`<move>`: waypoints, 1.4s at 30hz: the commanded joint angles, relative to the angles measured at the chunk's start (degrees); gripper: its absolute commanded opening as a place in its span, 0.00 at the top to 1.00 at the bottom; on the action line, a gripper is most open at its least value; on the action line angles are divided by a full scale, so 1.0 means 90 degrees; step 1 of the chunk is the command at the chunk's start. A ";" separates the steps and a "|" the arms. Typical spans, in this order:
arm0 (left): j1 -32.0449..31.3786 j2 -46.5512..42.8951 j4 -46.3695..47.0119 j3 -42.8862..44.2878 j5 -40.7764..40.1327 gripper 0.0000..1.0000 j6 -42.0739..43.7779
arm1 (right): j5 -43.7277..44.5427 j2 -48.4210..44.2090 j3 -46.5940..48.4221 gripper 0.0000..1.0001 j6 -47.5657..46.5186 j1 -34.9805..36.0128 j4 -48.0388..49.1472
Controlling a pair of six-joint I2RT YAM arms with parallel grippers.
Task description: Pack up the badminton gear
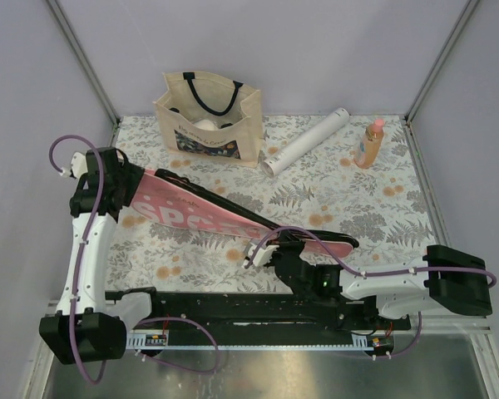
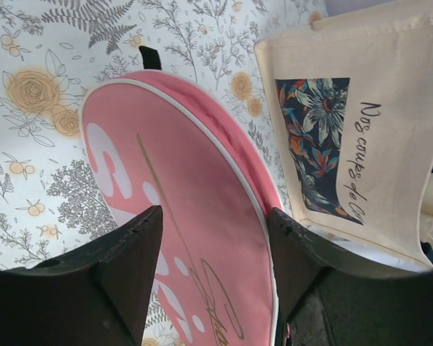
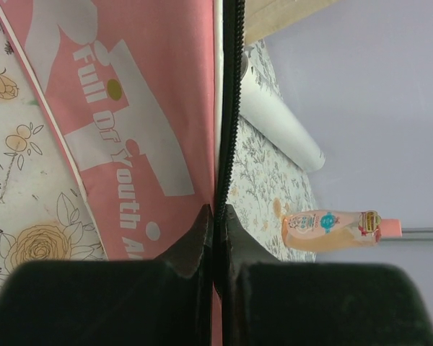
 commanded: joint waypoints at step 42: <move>0.0319 -0.0620 0.1099 -0.1040 0.0532 1.00 0.0653 | -0.4728 -0.0188 0.2596 0.45 0.3972 -0.1118 -0.1747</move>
